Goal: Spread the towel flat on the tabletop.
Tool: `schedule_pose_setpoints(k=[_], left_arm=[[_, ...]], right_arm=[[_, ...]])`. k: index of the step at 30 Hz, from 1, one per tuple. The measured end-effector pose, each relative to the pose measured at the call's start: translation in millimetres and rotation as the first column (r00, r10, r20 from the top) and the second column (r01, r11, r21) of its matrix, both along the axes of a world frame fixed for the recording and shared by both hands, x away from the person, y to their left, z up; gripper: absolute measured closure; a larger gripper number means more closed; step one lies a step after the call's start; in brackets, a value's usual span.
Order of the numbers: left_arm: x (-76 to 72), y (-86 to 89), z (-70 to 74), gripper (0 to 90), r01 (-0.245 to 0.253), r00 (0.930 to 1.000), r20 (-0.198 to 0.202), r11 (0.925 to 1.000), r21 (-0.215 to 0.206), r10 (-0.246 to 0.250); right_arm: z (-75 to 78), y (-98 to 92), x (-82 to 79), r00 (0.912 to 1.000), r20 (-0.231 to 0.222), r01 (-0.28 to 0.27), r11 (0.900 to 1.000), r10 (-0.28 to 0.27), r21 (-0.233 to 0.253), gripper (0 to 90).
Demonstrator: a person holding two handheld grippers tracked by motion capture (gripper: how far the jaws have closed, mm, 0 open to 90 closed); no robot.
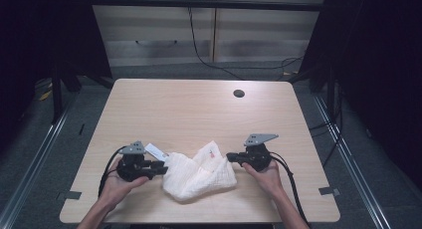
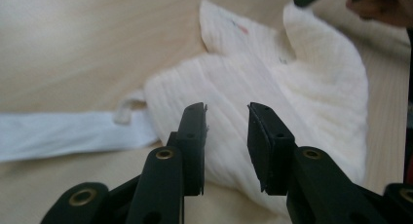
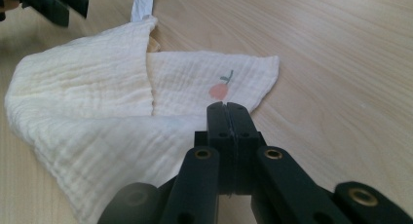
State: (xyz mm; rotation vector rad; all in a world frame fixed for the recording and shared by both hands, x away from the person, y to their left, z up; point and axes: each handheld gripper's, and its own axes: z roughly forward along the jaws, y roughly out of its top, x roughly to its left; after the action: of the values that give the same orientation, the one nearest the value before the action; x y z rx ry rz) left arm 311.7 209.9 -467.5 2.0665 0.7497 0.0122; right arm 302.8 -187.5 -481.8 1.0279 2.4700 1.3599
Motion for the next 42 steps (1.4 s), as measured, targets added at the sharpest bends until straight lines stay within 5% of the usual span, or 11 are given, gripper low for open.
schedule_pose_setpoints(k=[5,10,15,21,28,32,42], left_arm=[[30.9,-3.2,-7.0,66.5,-0.055,0.9984,-0.014,0.9985,-0.006,0.055],[47.3,-16.0,-15.2,64.5,-0.057,0.9977,-0.036,0.9979,0.031,0.058],[49.4,-37.2,-17.8,62.5,-0.04,0.9992,-0.001,0.9915,0.124,0.041],[43.8,-40.9,-32.6,54.3,-0.012,0.9999,0.008,0.9869,0.161,0.011],[33.9,-42.6,-32.1,62.8,0.027,0.9982,0.046,0.9812,0.191,-0.037],[31.2,-43.9,-33.1,82.4,0.064,0.9972,0.028,0.9839,0.167,-0.07],[32.1,-34.4,-29.1,84.9,0.044,0.999,0.003,0.9949,0.091,-0.044]], right_arm=[[-0.3,0.1,0.7,1.0,0.001,-0.002,1.0,0.002,-0.002,89.8],[-1.3,-0.1,1.8,1.0,0.002,-0.006,1.0,0.006,0.0,89.8],[-2.1,0.2,2.1,1.0,-0.001,-0.003,1.0,0.003,-0.003,89.8],[-2.4,-1.5,1.1,1.0,0.0,-0.003,1.0,0.003,-0.008,89.8],[-4.8,-2.1,-2.3,1.0,0.0,0.001,1.0,-0.001,-0.017,89.8],[-3.7,-4.3,-3.9,0.9999,-0.002,0.01,1.0,-0.01,-0.01,89.8],[0.9,-14.2,-5.6,0.9995,-0.001,0.031,0.999,-0.031,0.031,89.8]])
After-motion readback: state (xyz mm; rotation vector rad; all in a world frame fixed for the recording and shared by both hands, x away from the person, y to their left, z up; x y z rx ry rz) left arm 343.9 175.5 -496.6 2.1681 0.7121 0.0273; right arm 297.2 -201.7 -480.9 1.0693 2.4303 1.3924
